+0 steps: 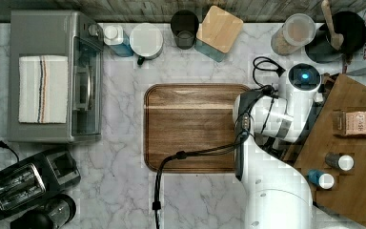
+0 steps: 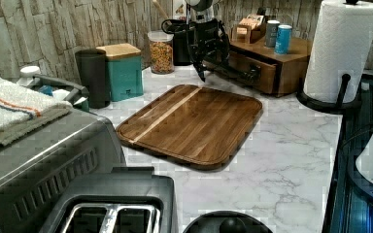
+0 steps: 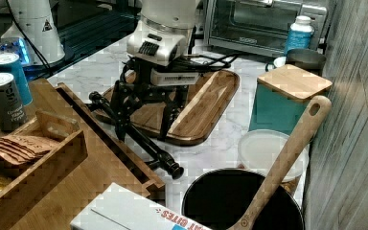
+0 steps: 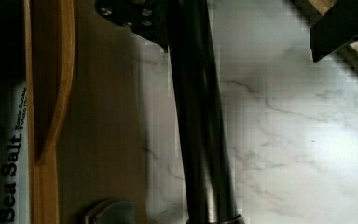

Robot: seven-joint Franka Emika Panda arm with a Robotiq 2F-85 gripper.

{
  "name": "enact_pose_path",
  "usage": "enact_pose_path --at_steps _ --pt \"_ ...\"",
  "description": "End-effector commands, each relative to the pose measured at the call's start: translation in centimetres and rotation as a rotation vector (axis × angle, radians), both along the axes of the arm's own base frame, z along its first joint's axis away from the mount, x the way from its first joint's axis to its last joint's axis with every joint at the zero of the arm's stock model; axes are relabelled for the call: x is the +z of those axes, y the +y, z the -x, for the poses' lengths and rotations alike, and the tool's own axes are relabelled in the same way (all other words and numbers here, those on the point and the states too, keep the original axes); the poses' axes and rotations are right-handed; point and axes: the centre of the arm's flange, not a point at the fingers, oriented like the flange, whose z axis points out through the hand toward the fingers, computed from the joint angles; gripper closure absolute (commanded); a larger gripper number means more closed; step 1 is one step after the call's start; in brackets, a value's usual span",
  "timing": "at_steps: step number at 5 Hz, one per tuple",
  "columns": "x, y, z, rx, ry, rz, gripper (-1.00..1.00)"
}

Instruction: Open the drawer.

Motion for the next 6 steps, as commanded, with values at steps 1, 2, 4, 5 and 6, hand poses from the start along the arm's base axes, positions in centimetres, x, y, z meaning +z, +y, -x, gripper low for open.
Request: enact_pose_path --at_steps 1,2,4,5,6 --pt "3.2 21.4 -11.0 0.143 -0.175 -0.057 -1.00" --pt "3.5 23.4 -11.4 0.120 -0.181 -0.054 -1.00" --pt "4.0 26.2 -12.3 0.092 -0.218 -0.055 -1.00" --pt "4.4 28.4 -12.9 0.037 -0.225 -0.050 -1.00" --pt "4.6 28.8 -12.7 0.025 -0.229 -0.062 -1.00"
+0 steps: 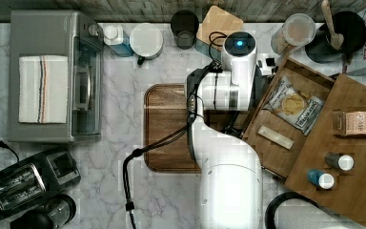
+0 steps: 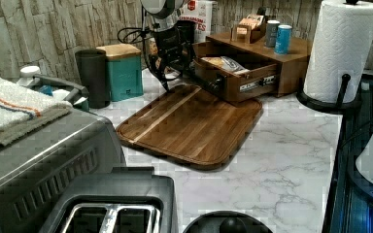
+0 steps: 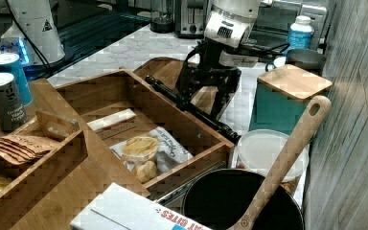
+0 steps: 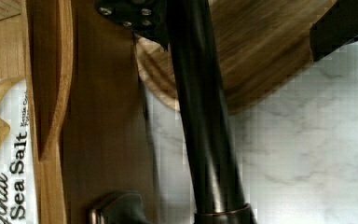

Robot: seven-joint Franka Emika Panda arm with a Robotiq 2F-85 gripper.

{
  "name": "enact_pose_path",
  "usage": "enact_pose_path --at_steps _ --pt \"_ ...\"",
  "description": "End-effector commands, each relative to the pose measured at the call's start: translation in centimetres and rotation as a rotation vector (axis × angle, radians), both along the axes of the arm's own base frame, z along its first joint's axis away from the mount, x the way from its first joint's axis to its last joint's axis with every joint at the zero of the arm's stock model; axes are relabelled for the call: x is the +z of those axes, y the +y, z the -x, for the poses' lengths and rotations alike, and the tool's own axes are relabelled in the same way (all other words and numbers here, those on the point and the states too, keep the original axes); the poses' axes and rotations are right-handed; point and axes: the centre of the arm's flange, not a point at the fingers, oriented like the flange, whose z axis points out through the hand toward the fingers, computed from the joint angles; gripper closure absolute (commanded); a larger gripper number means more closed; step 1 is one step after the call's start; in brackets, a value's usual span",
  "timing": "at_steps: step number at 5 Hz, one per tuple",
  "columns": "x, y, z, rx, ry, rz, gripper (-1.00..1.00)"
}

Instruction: Open the drawer.

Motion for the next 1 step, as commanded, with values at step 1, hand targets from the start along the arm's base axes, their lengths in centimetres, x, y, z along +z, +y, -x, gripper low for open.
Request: enact_pose_path --at_steps 1 --pt "5.47 15.06 -5.40 0.079 -0.225 -0.120 -1.00"
